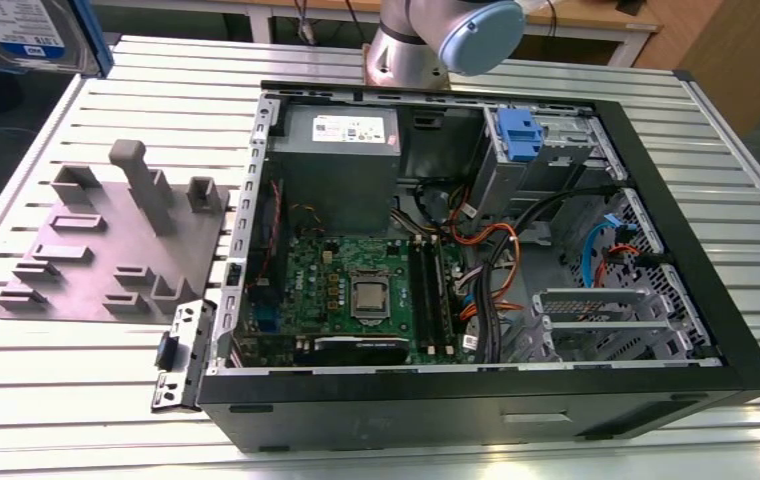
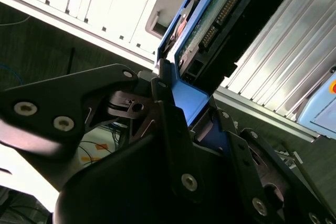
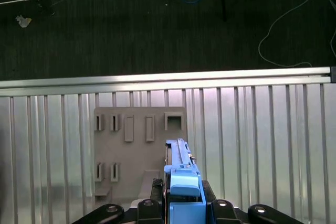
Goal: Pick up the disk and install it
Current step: 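Pick up the disk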
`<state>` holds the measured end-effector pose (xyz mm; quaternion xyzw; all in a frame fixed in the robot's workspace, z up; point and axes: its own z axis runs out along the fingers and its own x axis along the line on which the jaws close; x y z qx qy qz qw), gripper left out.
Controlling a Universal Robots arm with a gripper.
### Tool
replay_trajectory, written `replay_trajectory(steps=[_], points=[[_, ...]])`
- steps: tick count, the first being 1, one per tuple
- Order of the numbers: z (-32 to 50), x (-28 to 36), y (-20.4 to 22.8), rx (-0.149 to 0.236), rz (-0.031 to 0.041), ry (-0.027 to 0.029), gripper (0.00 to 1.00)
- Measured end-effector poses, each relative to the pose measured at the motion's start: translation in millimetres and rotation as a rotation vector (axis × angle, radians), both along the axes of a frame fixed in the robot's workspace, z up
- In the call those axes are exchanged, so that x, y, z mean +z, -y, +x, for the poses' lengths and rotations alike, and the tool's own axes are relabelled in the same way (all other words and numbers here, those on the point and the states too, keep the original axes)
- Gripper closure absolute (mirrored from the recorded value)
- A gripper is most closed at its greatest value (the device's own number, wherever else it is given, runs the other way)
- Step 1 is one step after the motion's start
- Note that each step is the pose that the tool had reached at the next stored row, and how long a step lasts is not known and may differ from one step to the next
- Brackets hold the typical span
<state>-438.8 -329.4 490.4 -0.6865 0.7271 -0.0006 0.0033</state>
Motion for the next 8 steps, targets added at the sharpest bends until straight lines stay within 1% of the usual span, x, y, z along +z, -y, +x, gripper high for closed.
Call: replay_trajectory(steps=[3,5,6,8], points=[[0.0,4.8,0.0,0.000,0.0000,-0.0001,0.64],[0.0,4.8,0.1,0.000,0.0001,0.0001,0.64],[-0.1,4.7,0.9,0.000,0.0001,0.0002,0.64],[0.0,4.8,3.9,0.000,0.0001,0.0001,0.64]])
